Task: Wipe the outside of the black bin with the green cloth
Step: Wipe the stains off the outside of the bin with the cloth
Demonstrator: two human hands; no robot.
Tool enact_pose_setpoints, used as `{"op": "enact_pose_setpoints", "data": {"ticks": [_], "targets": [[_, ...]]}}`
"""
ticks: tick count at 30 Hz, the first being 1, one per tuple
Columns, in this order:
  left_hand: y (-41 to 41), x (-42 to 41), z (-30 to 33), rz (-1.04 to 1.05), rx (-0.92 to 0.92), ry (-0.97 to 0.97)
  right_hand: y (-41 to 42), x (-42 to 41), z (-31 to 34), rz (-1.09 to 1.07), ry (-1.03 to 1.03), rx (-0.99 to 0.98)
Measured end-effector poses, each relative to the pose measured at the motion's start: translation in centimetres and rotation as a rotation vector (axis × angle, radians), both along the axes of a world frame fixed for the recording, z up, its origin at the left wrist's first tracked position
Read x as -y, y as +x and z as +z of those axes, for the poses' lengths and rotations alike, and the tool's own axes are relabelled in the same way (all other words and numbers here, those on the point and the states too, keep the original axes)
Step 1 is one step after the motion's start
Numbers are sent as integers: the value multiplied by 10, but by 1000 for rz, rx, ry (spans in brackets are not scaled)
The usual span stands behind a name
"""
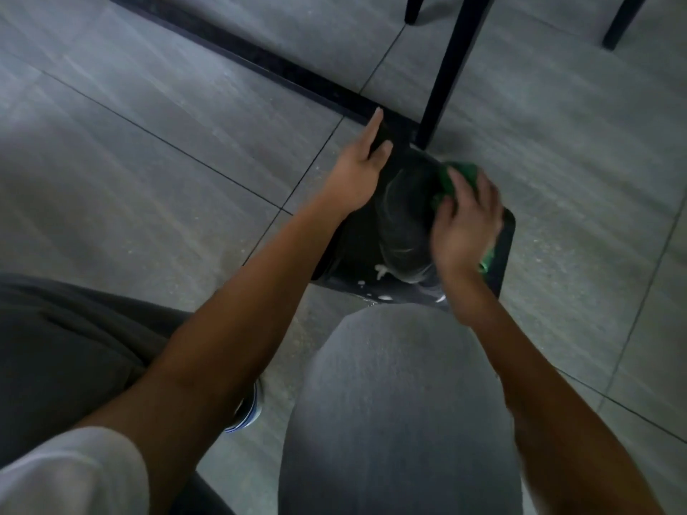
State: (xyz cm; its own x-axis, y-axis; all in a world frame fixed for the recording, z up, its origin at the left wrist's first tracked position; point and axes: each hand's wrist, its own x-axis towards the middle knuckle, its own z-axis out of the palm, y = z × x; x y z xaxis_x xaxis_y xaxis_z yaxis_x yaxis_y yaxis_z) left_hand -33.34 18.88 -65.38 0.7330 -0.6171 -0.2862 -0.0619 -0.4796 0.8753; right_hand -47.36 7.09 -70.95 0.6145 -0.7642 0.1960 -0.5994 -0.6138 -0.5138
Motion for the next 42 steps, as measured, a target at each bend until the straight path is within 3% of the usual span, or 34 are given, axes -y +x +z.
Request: {"op": "enact_pose_setpoints", "data": {"ticks": [3, 8, 10, 14, 16, 21, 25, 27, 30, 34, 37, 42], "targets": [[6, 5, 8, 28, -58, -49, 15, -40, 15, 294, -137, 59], [16, -7, 6, 68, -76, -11, -77, -69, -11, 618, -249, -25], [14, -10, 2, 62, -92, -24, -92, -39, -26, 486, -223, -14], [7, -7, 3, 63, -78, -36, -76, 16, -37, -72, 64, -68], [1, 1, 5, 61, -74, -40, -48, 20, -25, -154, 117, -55], [2, 5, 14, 125, -178, -126, 8, -21, 14, 196, -70, 70], [9, -2, 15, 180, -247, -98, -43, -62, 4, 535, -103, 115], [9, -5, 13, 153, -214, -64, -72, -42, -17, 470, -73, 84], [4, -13, 8, 127, -167, -68, -92, 7, -37, 126, 44, -28], [-9, -17, 6, 183, -178, -77, -55, 27, -23, -174, 143, -139], [-21, -18, 3, 228, -221, -96, -11, 2, -4, -62, 31, -78], [-18, -21, -3, 302, -319, -164, 8, -73, 18, 399, -140, -26]]}}
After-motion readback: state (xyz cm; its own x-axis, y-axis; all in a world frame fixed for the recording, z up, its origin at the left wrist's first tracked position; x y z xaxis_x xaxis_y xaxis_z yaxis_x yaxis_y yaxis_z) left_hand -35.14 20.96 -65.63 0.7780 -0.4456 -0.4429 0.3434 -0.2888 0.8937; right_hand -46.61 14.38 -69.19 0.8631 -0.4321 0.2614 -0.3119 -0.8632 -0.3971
